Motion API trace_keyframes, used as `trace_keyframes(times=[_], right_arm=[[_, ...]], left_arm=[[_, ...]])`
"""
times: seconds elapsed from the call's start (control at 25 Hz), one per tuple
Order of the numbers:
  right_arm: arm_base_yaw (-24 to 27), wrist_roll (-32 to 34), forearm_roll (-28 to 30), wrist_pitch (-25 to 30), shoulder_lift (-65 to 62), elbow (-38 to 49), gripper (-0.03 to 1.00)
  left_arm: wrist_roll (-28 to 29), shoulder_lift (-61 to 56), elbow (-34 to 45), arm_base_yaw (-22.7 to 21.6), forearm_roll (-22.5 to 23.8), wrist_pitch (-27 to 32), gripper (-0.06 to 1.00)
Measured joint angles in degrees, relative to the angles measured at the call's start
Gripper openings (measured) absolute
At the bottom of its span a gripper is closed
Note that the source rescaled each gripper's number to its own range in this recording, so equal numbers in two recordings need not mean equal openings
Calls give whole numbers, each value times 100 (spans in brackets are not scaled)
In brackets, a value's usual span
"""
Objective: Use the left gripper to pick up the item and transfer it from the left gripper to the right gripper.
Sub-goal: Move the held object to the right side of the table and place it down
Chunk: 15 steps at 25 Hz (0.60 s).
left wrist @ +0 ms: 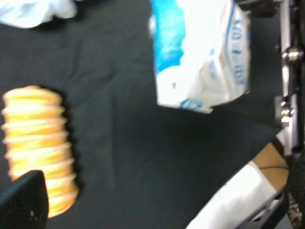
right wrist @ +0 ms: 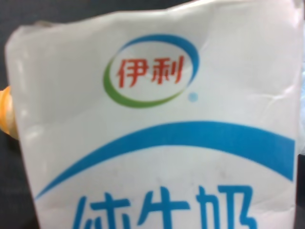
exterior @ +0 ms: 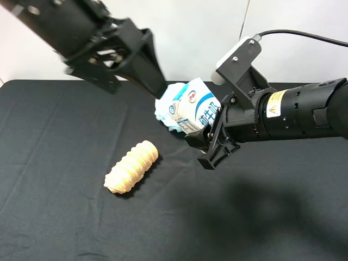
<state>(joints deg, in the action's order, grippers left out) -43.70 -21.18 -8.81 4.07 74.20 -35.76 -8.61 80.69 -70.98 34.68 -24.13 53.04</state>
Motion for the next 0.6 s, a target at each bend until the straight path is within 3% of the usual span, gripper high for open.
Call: trace_keyframes(times=[0.28,0.6], right_arm=[[0,5,-1,0,0,0,0],[0,5,-1,40,0,0,0]], left_arm=[[1107,-938,0,0,1371,408,100],[2182,-2060,22,0,2929,1356,99]])
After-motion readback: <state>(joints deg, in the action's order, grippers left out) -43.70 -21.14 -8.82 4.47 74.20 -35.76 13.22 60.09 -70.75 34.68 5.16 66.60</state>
